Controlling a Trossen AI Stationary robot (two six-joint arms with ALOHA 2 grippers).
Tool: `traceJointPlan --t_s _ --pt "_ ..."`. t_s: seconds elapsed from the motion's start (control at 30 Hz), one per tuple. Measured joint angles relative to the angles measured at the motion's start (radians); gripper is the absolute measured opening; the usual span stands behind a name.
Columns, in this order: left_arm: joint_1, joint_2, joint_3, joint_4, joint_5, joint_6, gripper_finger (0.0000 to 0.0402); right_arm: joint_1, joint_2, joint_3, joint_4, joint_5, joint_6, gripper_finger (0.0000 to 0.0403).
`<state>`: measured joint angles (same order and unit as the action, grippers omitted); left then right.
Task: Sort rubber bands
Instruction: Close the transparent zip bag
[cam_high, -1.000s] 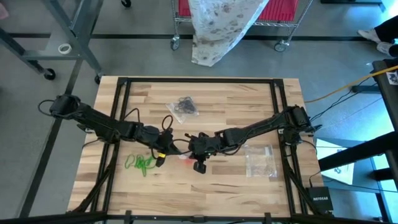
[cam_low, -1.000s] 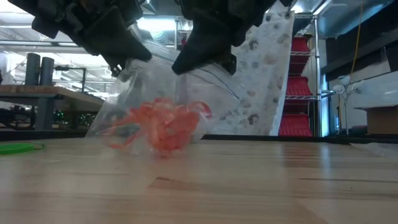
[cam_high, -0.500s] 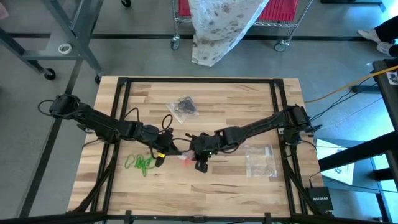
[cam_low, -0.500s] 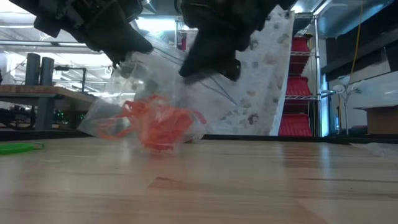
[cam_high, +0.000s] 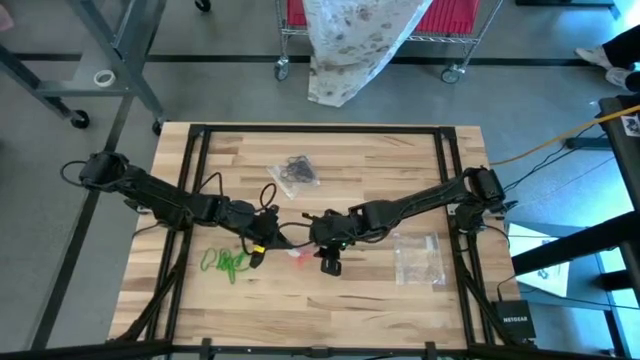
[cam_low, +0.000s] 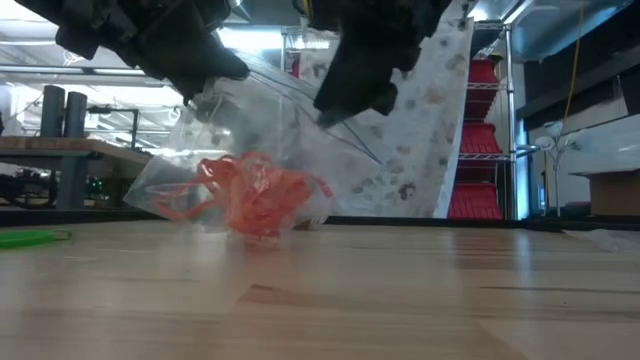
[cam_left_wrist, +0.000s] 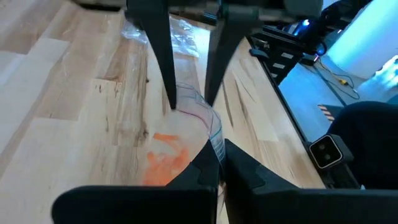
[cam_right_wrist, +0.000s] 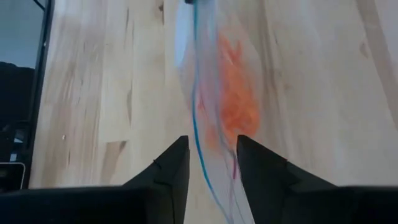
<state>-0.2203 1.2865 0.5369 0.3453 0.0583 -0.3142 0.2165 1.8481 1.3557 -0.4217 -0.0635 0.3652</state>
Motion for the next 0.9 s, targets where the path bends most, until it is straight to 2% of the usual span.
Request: traceJointPlan --t_s 0.17,0.3,0.63,0.8,0.9 --pt "0.000 0.000 0.000 0.007 0.000 0.000 0.0000 -0.001 0.034 0.000 0.087 0.002 -0.035 0.0124" --pt "0.000 0.000 0.000 0.001 0.001 0.000 0.0000 -0.001 0.038 0.000 0.065 0.010 -0.037 0.0119" --pt "0.001 0.000 0.001 -0.020 0.001 0.009 0.0000 -0.001 0.004 0.000 0.051 -0.030 -0.059 0.0063" --pt "0.000 0.000 0.001 -0.020 0.001 0.009 0.0000 -0.001 0.004 0.001 0.065 -0.032 -0.060 0.0011" --pt "0.000 0.000 0.001 -0.013 0.001 0.009 0.0000 -0.001 0.004 0.001 0.068 -0.021 -0.057 0.0006"
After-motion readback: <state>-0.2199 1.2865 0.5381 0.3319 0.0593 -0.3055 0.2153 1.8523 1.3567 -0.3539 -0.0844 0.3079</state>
